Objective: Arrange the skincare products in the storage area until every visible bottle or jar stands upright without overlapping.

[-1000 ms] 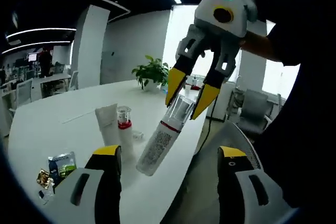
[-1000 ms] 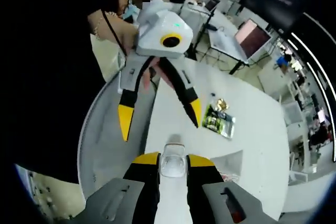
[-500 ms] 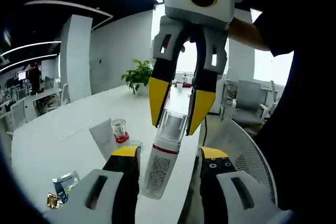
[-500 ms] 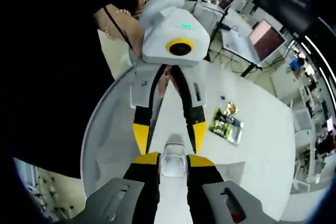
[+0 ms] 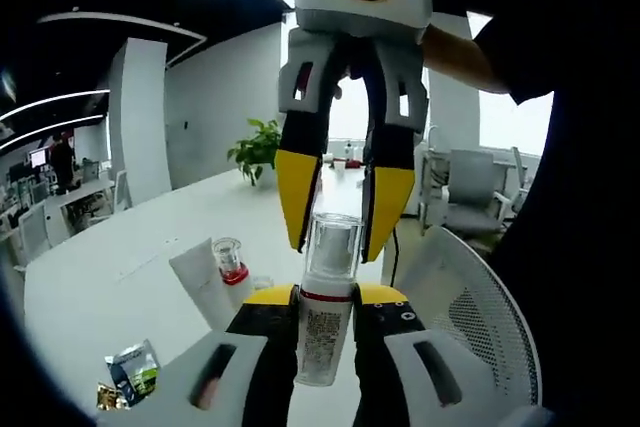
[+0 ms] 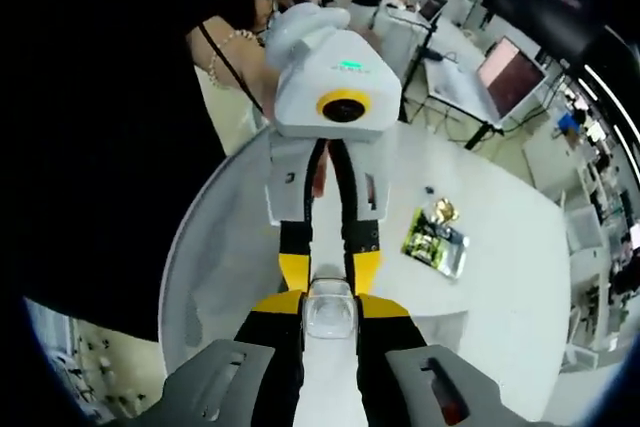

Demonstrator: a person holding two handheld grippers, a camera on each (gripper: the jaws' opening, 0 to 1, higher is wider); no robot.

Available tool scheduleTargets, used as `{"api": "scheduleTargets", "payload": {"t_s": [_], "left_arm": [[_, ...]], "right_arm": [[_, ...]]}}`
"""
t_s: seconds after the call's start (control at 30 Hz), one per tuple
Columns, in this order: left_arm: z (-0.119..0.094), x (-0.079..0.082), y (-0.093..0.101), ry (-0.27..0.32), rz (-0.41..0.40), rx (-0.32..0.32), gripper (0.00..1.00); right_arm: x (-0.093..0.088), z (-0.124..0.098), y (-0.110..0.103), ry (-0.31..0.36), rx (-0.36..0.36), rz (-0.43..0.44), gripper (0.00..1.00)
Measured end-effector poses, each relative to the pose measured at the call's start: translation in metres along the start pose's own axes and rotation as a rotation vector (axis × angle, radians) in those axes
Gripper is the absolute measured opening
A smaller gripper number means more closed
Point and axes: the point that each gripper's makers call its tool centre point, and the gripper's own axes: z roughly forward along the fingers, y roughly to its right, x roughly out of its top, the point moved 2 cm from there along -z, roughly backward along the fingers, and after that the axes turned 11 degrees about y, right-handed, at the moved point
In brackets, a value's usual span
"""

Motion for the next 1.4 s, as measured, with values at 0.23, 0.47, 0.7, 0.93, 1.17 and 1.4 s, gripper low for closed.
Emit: {"api": "scheduleTargets", "payload": {"t_s": [0.23, 0.47, 0.7, 0.93, 1.17, 1.4], "left_arm": [[-0.019, 0.041, -0.025, 0.204, -0.160, 0.057, 0.16], [-0.044, 0.068, -0.042, 0.232, -0.160, 0.063, 0.16], [-0.051, 0.090, -0.047, 0.262, -0.166, 0.043, 0.16], [-0.042, 0.095, -0.032, 0.238, -0.168, -0.037, 0.16], [-0.031, 0.094, -0.021, 0.211, -0.166, -0.081, 0.16], [-0.024, 0.089, -0.012, 0.163, -0.147, -0.130, 0.16]], "right_arm": [[0.032, -0.020, 0.038, 0.256, -0.148, 0.069, 0.17], [0.034, -0.045, 0.047, 0.546, -0.240, 0.244, 0.26], [0.023, -0.054, 0.041, 0.797, -0.252, 0.409, 0.24], [0.043, -0.069, 0.043, 1.060, -0.216, 0.487, 0.22], [0.056, -0.062, 0.034, 1.084, -0.152, 0.484, 0.18], [0.062, -0.062, 0.030, 1.094, -0.118, 0.461, 0.12]]}}
